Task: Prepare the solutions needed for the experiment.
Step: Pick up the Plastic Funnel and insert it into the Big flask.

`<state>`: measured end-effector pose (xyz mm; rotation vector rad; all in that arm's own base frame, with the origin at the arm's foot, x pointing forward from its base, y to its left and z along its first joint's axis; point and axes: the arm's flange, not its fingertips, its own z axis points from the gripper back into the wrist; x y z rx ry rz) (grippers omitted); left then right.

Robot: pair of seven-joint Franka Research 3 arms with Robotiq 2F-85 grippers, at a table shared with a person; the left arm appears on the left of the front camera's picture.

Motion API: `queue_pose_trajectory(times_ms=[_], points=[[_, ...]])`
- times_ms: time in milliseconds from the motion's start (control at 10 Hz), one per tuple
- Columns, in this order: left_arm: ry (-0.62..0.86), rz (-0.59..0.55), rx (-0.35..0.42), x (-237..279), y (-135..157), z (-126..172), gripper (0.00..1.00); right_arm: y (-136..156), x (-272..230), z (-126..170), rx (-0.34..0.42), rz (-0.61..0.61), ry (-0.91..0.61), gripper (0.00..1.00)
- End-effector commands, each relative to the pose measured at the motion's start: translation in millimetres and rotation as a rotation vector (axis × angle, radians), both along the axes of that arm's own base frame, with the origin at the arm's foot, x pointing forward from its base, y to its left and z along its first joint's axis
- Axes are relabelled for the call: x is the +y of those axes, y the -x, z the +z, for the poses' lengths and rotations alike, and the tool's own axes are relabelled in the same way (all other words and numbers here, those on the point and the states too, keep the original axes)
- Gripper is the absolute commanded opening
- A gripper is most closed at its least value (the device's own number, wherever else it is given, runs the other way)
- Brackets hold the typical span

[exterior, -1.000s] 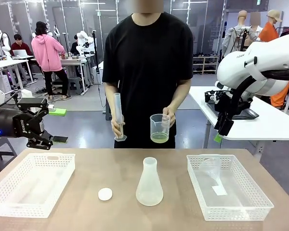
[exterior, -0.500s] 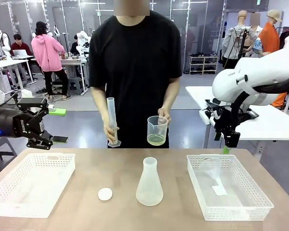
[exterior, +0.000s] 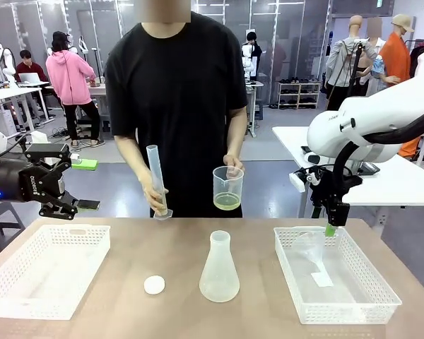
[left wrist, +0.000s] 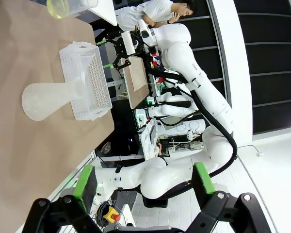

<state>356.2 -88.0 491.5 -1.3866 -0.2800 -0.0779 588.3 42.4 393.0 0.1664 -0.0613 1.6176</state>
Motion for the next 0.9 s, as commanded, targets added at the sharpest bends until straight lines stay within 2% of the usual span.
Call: queue_pose_trajectory(times_ms=[0,600,800], points=[[-0.003,0.009,-0.008,-0.7,-0.5,1.9,1.0,-8.9,1.9,-3.6,0.036,0.027,-0.04,1.0],[-0.003,0.009,-0.008,-0.7,-0.5,1.9,1.0,-17.3,6.6,-24.6,0.129,0.057,-0.051,1.0],[-0.003,0.009,-0.008,-0.7,-0.5,1.9,1.0,-24.2,6.3,-26.5,0.183,0.061,-0.038,1.0]])
